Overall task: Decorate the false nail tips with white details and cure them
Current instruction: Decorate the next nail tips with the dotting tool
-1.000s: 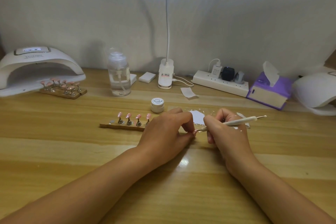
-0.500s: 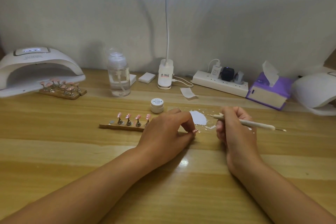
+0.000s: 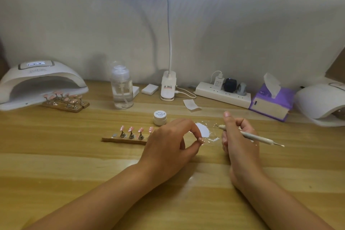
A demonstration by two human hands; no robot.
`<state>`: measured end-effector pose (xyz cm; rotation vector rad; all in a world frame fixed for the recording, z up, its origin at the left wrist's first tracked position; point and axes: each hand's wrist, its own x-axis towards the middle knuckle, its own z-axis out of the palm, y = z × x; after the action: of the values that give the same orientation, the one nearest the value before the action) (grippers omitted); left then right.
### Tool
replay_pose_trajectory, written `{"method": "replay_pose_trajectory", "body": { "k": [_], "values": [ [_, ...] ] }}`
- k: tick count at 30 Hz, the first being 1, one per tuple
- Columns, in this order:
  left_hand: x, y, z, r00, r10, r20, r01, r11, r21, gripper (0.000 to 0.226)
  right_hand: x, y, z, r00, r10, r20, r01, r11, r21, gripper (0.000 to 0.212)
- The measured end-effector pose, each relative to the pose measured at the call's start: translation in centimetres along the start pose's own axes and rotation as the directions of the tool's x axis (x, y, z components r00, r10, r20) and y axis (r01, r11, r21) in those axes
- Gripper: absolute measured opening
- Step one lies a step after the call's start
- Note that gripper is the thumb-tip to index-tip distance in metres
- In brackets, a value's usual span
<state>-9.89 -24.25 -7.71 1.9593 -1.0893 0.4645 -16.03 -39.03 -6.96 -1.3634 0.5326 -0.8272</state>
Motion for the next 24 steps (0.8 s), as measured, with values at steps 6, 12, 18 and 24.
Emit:
{"method": "replay_pose_trajectory", "body": {
  "k": [6, 12, 18, 24],
  "values": [
    [-0.1, 0.3, -0.4, 1.000, -0.021, -0.016, 0.020, 0.997, -0.079, 0.012, 0.1, 0.1, -0.2, 1.000, -0.013, 0.015, 0.013, 1.000, -0.012, 0.029],
    [0.0, 0.1, -0.9, 0.988, -0.149, -0.050, 0.138, 0.974, -0.182, 0.020, -0.1, 0.3, -0.3, 0.997, -0.042, 0.063, 0.045, 0.998, -0.037, 0.030],
    [0.3, 0.4, -1.9, 0.971, -0.223, -0.081, 0.200, 0.953, -0.226, 0.029, -0.7, 0.2, -0.5, 0.972, -0.160, 0.173, 0.185, 0.972, -0.141, 0.034],
    [1.3, 0.2, -4.3, 0.929, -0.352, -0.114, 0.302, 0.900, -0.316, 0.018, -0.8, 0.6, -1.3, 0.937, -0.256, 0.237, 0.320, 0.902, -0.289, 0.012]
  ]
}}
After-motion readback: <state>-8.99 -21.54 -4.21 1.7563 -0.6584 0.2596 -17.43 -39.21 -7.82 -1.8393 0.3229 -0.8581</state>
